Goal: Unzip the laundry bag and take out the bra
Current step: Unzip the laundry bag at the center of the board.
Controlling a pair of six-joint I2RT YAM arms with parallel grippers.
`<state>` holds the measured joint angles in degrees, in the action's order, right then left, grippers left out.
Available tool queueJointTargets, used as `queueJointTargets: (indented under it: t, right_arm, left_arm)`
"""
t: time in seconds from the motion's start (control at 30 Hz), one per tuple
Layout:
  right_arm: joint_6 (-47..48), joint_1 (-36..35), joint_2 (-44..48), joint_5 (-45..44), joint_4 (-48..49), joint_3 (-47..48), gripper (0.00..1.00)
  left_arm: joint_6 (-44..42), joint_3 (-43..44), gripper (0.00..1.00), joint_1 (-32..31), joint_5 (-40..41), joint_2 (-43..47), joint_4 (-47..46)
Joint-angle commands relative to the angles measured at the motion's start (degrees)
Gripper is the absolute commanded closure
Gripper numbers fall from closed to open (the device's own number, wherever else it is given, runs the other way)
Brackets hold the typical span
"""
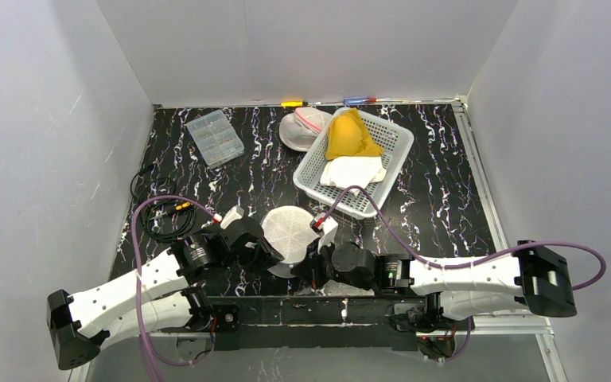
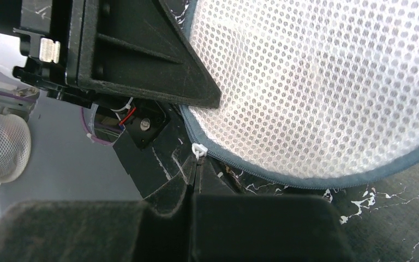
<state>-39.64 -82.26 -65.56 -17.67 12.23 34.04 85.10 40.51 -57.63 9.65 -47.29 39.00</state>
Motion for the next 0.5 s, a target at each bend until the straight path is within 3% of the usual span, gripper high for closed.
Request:
queueJointTargets:
  t: [0.0, 0.2, 0.47]
  right_arm:
    - [0.18, -0.44, 2.64, -1.21, 2.11, 0.13, 0.99]
    - [-0.15, -0.4, 5.68, -5.0, -3.79, -0.92, 0.99]
    - [-3.11, -0.36, 9.25, -11.75, -12.03, -2.81, 0.99]
  left_arm:
    - [0.09, -0.75, 0.8, -0.22, 4.08, -0.08, 1.14]
    - [-0.2, -0.99, 1.0, -0.25, 5.35, -0.26, 1.48]
    - [-0.57, -1.84, 1.0, 0.34, 6.62, 0.98, 2.16]
